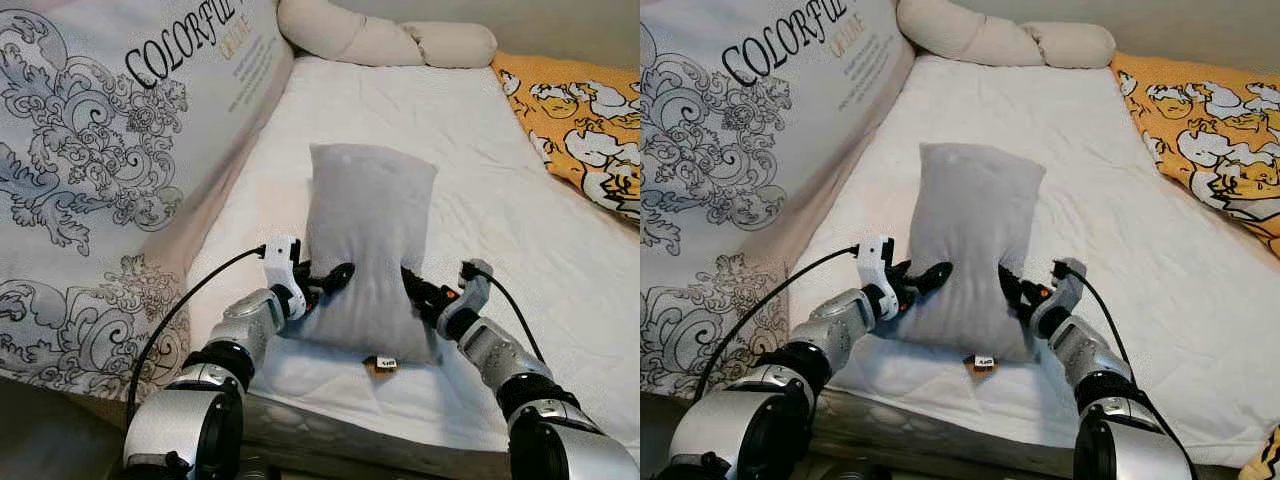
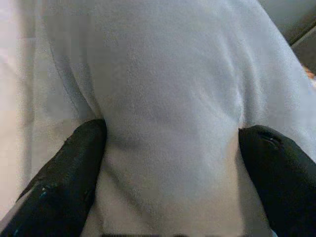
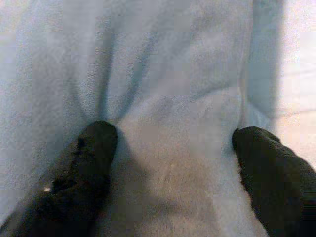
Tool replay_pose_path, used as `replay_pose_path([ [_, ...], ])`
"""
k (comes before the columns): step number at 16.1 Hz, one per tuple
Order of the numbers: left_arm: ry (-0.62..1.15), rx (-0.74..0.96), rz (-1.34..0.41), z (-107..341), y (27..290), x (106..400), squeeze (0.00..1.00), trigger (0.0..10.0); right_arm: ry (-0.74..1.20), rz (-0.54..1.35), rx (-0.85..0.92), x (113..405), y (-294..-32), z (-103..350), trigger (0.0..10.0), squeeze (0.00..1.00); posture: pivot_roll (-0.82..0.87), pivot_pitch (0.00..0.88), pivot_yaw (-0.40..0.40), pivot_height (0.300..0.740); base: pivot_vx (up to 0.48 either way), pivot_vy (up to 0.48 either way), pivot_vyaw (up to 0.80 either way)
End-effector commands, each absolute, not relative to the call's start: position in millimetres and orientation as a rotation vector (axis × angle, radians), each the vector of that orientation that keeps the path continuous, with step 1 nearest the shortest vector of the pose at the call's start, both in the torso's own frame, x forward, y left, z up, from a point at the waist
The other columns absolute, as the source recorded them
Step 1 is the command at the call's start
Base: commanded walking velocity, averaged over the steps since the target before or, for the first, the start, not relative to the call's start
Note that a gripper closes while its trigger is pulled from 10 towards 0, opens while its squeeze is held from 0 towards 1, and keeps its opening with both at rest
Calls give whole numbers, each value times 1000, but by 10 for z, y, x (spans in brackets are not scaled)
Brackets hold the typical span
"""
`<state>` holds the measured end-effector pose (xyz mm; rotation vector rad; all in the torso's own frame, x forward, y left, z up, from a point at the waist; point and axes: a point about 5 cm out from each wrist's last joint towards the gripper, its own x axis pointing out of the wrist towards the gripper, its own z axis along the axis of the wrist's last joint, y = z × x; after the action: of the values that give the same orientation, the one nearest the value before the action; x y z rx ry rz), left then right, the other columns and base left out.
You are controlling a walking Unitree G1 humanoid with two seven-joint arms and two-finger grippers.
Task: Clean up the room
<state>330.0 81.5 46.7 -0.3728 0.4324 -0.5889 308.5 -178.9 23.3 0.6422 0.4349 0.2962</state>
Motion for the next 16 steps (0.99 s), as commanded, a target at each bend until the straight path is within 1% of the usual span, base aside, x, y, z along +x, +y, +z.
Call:
replay_pose_path([
  [1, 497, -318, -585, 378, 781, 3247, 0, 0, 463, 296, 609, 3047, -1751, 173, 0, 0, -72, 0, 12, 740, 0, 0, 0],
  [4, 482, -320, -572, 407, 818, 3277, 0, 0, 433, 272, 613, 3086, -1740, 205, 0, 0, -73, 0, 11, 740, 0, 0, 0],
  [10, 478, -341, -596, 434, 775, 3285, 0, 0, 384, 304, 638, 3130, -1648, 255, 0, 0, -68, 0, 12, 740, 0, 0, 0],
  [14, 453, -427, -650, 536, 726, 3331, 0, 0, 359, 319, 667, 3181, -1586, 312, 0, 0, -63, 0, 11, 740, 0, 0, 0],
  [16, 391, -483, -720, 671, 665, 3382, 0, 0, 312, 335, 682, 3243, -1550, 398, 0, 0, -58, 0, 11, 740, 0, 0, 0],
])
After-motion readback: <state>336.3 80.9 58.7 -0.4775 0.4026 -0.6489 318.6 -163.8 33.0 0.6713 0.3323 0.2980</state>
